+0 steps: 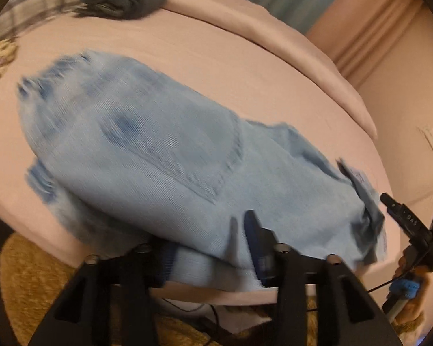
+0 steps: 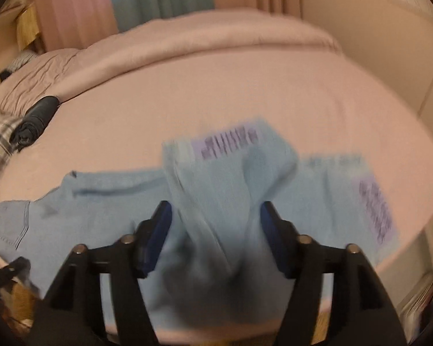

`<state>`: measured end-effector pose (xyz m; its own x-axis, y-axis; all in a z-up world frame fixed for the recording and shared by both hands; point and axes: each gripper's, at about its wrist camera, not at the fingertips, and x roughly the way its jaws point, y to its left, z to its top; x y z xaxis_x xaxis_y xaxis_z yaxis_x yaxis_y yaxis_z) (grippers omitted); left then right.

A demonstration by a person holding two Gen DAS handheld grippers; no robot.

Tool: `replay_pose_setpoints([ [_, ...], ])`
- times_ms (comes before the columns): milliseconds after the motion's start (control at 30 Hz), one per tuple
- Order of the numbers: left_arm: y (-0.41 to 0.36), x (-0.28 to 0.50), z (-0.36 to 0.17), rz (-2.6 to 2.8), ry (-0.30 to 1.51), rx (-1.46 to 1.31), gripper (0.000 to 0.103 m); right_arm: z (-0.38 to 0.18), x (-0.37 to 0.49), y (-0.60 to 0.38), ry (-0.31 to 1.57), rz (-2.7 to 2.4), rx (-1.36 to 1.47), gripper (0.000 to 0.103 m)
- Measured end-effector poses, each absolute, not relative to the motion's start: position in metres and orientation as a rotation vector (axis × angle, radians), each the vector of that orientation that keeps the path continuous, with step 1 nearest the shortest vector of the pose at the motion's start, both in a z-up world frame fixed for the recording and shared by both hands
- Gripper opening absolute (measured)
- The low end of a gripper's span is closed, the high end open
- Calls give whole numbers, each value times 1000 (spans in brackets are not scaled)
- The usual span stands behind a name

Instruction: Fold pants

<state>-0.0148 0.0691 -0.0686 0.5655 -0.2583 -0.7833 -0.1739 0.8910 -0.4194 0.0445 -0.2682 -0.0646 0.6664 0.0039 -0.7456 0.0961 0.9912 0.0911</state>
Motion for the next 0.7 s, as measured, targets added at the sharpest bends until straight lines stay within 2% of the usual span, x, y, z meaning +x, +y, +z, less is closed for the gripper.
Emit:
replay_pose_setpoints([
  [67,84,-14,-68,-22,971,-524,47,-62,62,-258,849,-13,91,63],
  [200,116,-12,-65,80,917,-575,47,-87,115,-231,981,67,35,61],
  [267,127,-9,-68,72,893,-632,47,-108,135,-222,1039,29,-21,45],
  [300,132,-7,-72,67,893,-660,38,-120,144,-221,1053,-13,-67,24],
  [333,131,-5,-77,74,902,-676,19,-125,148,-221,1039,-29,-98,12],
  [467,122,-11,-77,50,900,-716,14,-111,169,-241,984,13,73,11],
  [567,123,-28,-70,40,906,-685,14,-65,173,-256,858,81,186,10],
  [633,121,-35,-69,34,922,-656,14,-14,155,-280,694,127,282,10],
  [700,120,-39,-73,34,943,-637,14,13,129,-305,576,120,360,10],
])
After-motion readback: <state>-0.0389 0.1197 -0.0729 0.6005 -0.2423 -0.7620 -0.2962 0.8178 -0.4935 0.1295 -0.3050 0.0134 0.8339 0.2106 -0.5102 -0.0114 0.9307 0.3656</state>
